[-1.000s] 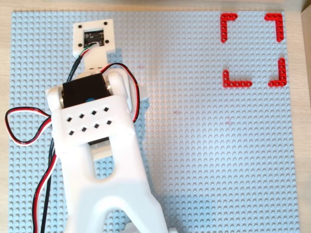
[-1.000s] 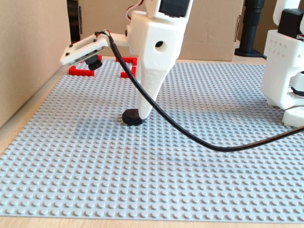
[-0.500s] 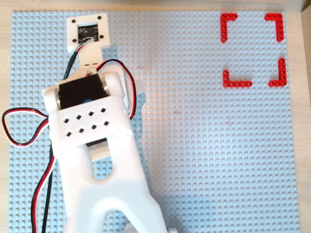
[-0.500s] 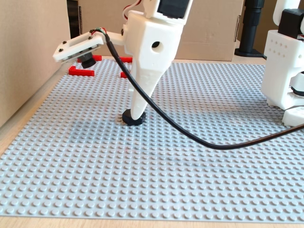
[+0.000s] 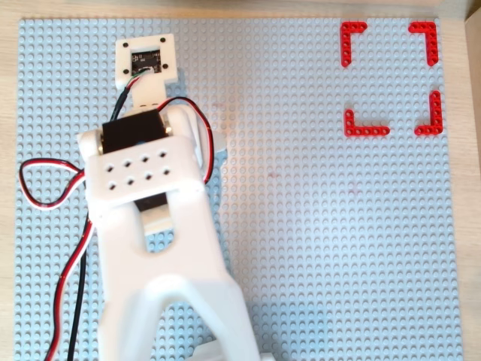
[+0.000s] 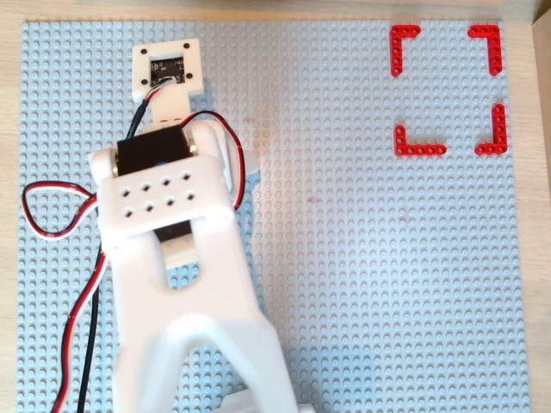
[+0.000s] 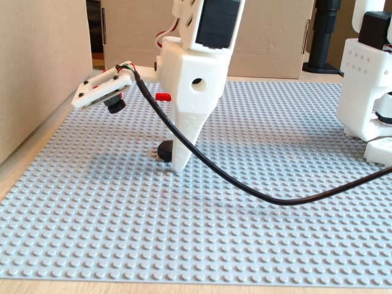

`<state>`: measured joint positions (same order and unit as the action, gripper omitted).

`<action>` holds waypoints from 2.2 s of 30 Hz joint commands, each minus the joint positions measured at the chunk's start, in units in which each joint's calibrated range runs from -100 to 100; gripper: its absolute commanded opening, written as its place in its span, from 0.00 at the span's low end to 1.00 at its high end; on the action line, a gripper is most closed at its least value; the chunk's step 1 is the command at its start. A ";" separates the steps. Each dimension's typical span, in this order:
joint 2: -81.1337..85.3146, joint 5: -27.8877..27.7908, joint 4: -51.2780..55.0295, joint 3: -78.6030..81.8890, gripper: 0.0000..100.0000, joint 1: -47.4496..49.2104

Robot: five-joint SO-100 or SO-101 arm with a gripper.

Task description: Grab the Lego and store it in red box

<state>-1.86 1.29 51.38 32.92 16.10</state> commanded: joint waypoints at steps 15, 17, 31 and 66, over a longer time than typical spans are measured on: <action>6.18 -1.50 7.65 -7.92 0.02 -4.16; 11.01 -2.34 11.51 -11.37 0.02 -6.54; 27.20 -3.85 18.79 -20.10 0.02 -24.48; 3.98 -3.90 -37.87 6.27 0.05 -37.13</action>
<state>1.94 -2.37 14.42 40.07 -20.47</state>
